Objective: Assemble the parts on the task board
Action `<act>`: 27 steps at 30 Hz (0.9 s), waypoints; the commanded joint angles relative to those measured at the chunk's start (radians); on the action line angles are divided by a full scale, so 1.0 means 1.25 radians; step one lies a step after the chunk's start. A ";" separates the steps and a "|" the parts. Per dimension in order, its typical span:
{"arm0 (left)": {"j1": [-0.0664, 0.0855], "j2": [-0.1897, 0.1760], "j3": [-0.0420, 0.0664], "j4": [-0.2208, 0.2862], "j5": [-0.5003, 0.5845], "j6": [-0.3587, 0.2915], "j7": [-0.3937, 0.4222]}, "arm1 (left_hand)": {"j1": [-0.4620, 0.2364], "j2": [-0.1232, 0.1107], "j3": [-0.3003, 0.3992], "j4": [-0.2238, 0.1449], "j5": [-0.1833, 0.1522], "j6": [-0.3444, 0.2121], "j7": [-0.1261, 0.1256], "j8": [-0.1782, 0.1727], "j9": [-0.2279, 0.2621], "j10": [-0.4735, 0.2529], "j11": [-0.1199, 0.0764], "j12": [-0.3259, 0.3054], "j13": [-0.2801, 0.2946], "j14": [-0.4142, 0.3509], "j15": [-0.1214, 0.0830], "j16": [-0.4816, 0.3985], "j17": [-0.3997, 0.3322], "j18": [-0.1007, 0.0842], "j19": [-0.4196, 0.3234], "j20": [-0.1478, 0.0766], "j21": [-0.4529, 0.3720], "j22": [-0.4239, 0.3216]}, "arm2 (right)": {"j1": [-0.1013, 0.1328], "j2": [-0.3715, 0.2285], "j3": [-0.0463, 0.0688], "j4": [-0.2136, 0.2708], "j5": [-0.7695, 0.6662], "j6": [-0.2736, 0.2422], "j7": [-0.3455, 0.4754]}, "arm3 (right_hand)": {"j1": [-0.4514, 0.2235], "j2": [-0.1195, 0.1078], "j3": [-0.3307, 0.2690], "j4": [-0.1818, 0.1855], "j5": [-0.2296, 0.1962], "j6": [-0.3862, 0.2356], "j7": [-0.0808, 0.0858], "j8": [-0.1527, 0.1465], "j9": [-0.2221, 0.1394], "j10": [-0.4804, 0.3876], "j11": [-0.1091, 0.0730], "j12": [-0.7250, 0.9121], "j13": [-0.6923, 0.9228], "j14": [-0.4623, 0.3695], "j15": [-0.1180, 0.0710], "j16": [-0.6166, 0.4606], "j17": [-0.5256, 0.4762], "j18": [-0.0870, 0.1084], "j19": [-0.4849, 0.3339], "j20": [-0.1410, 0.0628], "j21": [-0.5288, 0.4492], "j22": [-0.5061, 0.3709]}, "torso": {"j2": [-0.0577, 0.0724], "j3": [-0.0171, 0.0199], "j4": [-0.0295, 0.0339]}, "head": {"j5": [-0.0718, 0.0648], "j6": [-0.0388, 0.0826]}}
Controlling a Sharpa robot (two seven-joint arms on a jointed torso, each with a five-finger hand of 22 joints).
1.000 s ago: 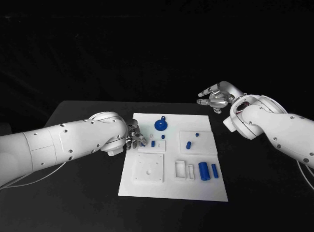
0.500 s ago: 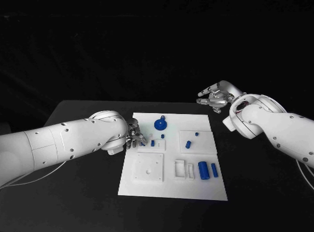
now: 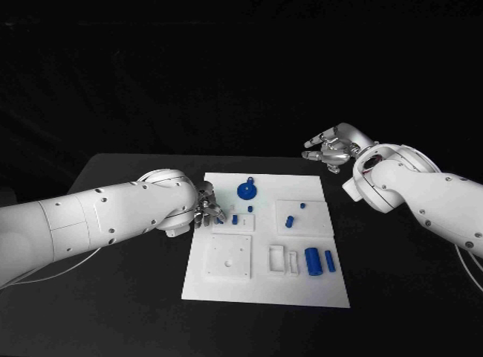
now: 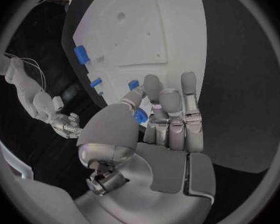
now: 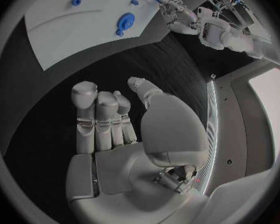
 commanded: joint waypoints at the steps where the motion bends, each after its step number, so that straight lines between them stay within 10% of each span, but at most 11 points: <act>1: -0.009 0.006 -0.005 0.007 0.001 0.040 0.005 | -0.006 0.003 0.002 -0.006 0.007 0.126 -0.098 0.002 -0.002 0.017 -0.026 0.006 0.001 -0.001 -0.005 0.005 0.001 -0.010 0.003 0.000 0.004 0.013 | -0.001 0.001 0.000 0.000 -0.001 0.009 0.004 | -0.007 0.002 0.005 0.002 0.004 -0.001 0.003 -0.003 -0.001 -0.001 -0.003 0.002 0.000 0.004 0.001 0.000 0.000 0.009 0.043 0.003 0.002 0.059 | 0.000 -0.0004 -0.0001 | 0.000 0.000; 27: -0.009 0.006 -0.005 0.012 -0.012 0.048 0.002 | -0.026 0.012 0.012 -0.016 0.018 0.136 -0.100 0.001 -0.009 0.017 -0.027 0.009 0.018 -0.002 -0.004 0.012 0.007 -0.008 -0.001 0.002 0.011 0.013 | -0.004 0.002 0.000 -0.003 0.000 0.011 0.005 | -0.009 0.001 0.007 0.000 0.008 -0.002 0.003 -0.003 -0.001 -0.001 -0.003 0.002 0.000 0.004 0.001 0.001 0.000 0.009 0.043 0.003 0.002 0.059 | 0.000 0.0001 -0.0001 | 0.001 -0.002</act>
